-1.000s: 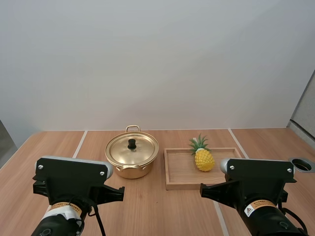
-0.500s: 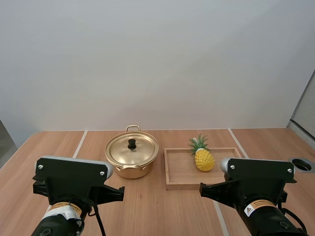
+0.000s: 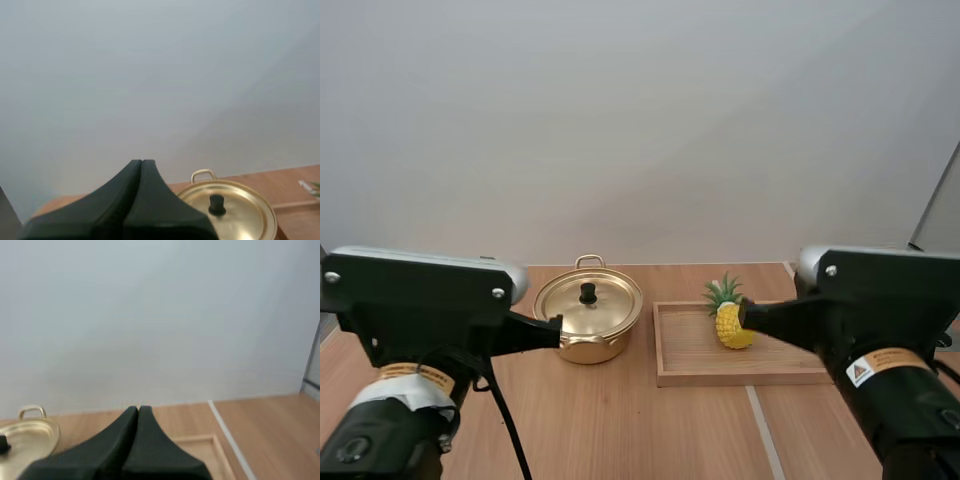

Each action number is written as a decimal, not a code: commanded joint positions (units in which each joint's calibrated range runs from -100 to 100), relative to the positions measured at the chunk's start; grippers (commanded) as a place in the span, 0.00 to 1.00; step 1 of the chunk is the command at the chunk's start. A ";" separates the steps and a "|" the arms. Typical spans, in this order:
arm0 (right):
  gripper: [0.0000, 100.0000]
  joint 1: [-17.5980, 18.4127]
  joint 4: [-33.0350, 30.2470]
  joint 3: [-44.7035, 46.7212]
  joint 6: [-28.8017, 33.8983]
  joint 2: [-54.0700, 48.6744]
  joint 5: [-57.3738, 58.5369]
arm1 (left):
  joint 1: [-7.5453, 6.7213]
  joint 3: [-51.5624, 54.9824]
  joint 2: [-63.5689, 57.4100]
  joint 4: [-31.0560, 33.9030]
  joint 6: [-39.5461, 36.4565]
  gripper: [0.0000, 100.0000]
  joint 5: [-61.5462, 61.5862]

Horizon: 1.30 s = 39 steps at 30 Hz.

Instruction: Open the pot, put the pineapple inside, and close it

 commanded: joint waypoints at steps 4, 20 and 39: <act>0.00 -0.19 0.53 -11.77 0.32 -0.24 -0.71 | -0.23 -8.62 -0.28 -0.28 0.13 0.00 -1.09; 0.00 -0.19 -2.48 -19.83 0.32 1.00 1.12 | -0.23 -24.29 2.13 2.61 0.21 0.00 6.22; 0.00 -0.19 -2.48 -54.96 0.32 40.98 35.89 | -0.23 -59.29 44.93 3.88 0.21 0.00 36.90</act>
